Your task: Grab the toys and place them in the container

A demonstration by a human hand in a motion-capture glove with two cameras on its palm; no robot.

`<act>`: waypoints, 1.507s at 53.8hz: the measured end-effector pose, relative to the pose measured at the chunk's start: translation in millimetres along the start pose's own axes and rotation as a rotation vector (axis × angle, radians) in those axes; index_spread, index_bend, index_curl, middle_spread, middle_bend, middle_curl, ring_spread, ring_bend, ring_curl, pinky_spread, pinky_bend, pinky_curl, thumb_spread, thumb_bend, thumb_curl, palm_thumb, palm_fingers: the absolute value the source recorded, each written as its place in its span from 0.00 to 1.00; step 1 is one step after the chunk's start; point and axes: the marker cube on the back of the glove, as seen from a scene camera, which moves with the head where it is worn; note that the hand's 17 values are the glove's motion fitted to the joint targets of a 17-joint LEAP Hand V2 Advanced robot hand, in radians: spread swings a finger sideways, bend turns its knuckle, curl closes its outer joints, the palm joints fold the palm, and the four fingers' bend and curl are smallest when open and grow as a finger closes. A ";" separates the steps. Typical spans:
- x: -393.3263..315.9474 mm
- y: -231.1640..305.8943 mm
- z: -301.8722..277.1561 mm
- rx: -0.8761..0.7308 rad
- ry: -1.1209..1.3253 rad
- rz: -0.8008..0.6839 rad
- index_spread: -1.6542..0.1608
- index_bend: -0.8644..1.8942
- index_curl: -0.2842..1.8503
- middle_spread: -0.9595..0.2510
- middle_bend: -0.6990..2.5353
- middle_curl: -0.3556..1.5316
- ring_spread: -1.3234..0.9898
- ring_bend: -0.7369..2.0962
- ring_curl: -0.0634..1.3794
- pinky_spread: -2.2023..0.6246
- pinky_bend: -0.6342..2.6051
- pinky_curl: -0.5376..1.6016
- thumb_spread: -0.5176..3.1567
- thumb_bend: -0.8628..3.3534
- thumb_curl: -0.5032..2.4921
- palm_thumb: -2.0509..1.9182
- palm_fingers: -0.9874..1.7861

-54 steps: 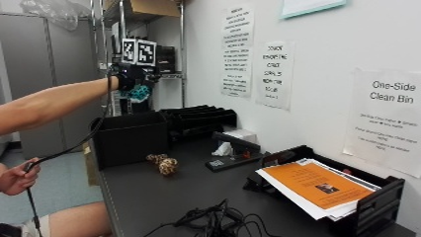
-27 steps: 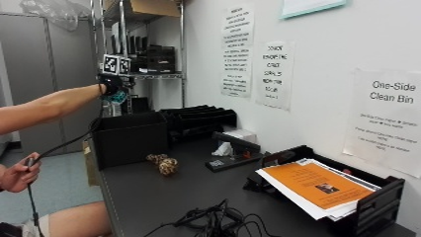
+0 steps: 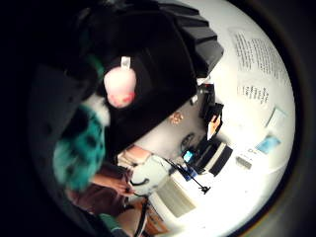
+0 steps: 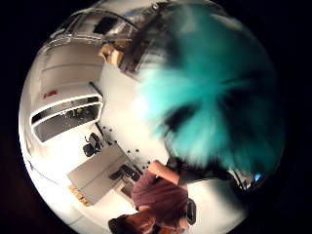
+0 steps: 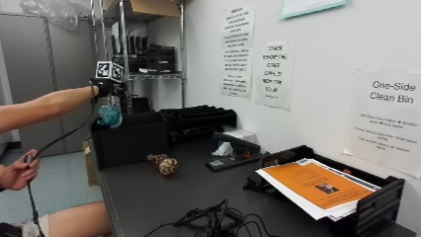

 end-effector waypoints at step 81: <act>333.3 -3.4 271.5 0.128 -0.202 0.338 0.79 0.43 0.26 0.68 0.39 0.47 0.48 0.47 0.32 0.74 0.36 0.36 0.49 0.21 0.29 0.57 0.63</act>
